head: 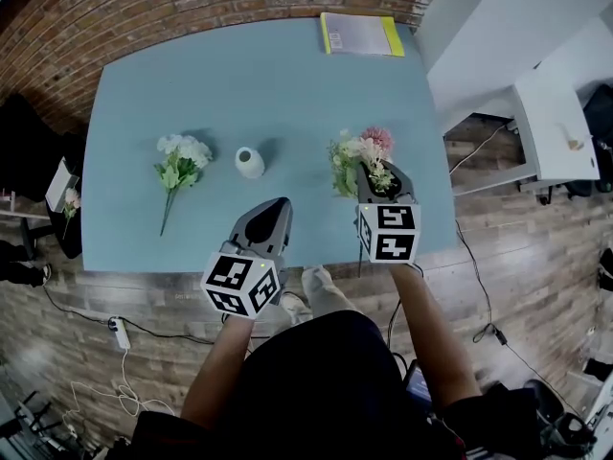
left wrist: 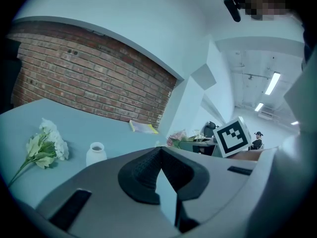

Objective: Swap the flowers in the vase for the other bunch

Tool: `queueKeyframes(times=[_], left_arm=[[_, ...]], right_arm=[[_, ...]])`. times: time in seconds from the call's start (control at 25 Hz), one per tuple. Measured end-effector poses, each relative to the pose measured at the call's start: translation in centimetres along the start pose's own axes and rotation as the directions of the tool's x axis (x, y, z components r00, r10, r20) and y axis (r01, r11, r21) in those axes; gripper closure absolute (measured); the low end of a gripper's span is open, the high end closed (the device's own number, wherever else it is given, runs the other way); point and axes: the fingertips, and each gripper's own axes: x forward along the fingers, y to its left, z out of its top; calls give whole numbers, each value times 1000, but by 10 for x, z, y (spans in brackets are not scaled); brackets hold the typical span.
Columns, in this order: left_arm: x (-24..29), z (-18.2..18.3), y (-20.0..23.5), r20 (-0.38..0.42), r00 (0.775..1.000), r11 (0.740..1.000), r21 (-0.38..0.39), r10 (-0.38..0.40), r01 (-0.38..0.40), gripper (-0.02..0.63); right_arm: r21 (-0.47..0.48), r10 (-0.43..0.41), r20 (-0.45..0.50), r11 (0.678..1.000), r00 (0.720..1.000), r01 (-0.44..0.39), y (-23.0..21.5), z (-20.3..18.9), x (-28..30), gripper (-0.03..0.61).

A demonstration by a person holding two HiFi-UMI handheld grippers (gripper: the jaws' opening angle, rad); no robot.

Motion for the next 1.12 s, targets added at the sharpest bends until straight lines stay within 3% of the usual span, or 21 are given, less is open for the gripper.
queueKeyframes(times=[0.56, 1.12], left_arm=[[30, -20, 21, -74, 997, 999, -31, 6, -8, 611], [40, -22, 36, -96, 995, 999, -30, 40, -43, 611]], right_arm=[[-6, 1, -60, 1000, 998, -1, -10, -26, 41, 465], [-12, 46, -87, 999, 995, -47, -3, -53, 65, 465]])
